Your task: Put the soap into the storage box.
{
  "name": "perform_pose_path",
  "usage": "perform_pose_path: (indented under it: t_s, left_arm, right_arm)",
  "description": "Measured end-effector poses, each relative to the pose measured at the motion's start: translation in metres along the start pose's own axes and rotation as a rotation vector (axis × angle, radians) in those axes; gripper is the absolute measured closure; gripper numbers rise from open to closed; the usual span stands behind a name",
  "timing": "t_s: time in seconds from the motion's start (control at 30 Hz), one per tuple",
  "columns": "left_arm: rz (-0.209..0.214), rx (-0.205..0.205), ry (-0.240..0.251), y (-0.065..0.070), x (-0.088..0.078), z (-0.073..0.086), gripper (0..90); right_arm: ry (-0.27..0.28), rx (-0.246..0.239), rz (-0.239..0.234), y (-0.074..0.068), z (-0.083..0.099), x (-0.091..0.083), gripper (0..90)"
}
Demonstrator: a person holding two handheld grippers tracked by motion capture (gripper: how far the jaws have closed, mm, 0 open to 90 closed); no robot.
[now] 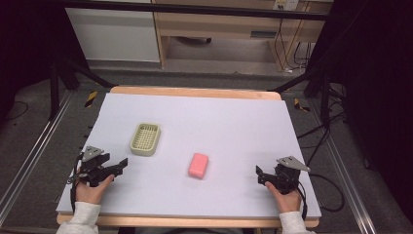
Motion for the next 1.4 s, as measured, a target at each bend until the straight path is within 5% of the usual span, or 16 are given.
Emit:
perform_pose_path:
  t_s: [0.63, 0.97, 1.4]
  left_arm:
    - [0.052, 0.032, 0.033, 0.028, -0.004, -0.01, 27.3]
    - [0.08, 0.092, 0.012, 0.049, 0.0, -0.013, 26.9]
    - [0.101, 0.113, 0.009, 0.064, 0.0, -0.016, 25.5]
  right_arm:
    - [0.005, -0.005, 0.012, 0.001, 0.001, -0.003, 5.7]
    - [0.001, 0.016, 0.008, 0.003, 0.002, -0.004, 5.7]
    - [-0.008, 0.003, 0.017, 0.001, 0.001, -0.003, 5.7]
Point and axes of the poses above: each handheld gripper's, and its own axes: x roughly forward along the jaws, z roughly out of its underside, y roughly to its right, the point moved 7 cm from there along x, roughly forward along the jaws, and after that the axes turned 6 degrees about -y, right-handed, at the moved point
